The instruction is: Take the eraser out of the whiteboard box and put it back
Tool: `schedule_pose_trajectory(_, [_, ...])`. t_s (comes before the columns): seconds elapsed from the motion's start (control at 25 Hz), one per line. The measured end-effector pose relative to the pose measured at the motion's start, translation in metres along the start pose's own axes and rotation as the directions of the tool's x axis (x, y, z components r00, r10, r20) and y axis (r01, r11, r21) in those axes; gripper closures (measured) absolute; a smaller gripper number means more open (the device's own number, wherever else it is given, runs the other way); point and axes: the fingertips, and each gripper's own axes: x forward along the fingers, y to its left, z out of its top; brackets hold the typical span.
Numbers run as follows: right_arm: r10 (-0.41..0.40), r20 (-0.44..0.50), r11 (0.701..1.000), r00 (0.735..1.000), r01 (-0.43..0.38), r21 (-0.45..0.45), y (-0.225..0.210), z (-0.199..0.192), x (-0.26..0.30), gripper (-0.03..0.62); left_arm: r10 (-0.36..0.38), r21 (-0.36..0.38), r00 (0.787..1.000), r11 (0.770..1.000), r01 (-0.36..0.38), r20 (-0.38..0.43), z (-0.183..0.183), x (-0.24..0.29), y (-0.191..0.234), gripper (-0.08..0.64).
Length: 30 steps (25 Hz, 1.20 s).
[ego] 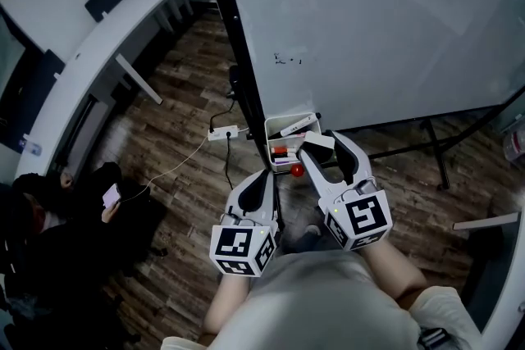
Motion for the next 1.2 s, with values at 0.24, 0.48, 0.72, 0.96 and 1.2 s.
schedule_pose_trajectory(0.24, [-0.047, 0.017, 0.999, 0.999, 0.047, 0.004, 0.005, 0.007, -0.019, 0.359, -0.035, 0.015, 0.999, 0.999, 0.035, -0.003, 0.000, -0.011, -0.006, 0.555])
schedule_pose_trajectory(0.48, [-0.092, 0.028, 0.996, 0.995, 0.091, 0.006, 0.012, 0.010, -0.039, 0.360, -0.071, 0.026, 0.997, 0.997, 0.072, -0.009, -0.002, -0.023, -0.012, 0.555])
schedule_pose_trajectory(0.72, [-0.116, 0.041, 0.993, 0.992, 0.117, -0.010, 0.022, 0.016, -0.059, 0.360, -0.099, 0.036, 0.995, 0.994, 0.100, -0.010, -0.003, -0.035, -0.019, 0.555])
schedule_pose_trajectory(0.96, [-0.140, 0.048, 0.990, 0.989, 0.141, -0.021, 0.033, 0.018, -0.078, 0.360, -0.116, 0.033, 0.993, 0.993, 0.117, -0.005, -0.006, -0.047, -0.024, 0.555])
schedule_pose_trajectory(1.2, [-0.166, 0.045, 0.986, 0.985, 0.166, 0.004, 0.042, 0.014, -0.094, 0.360, -0.123, 0.027, 0.992, 0.992, 0.123, 0.001, -0.007, -0.060, -0.028, 0.555])
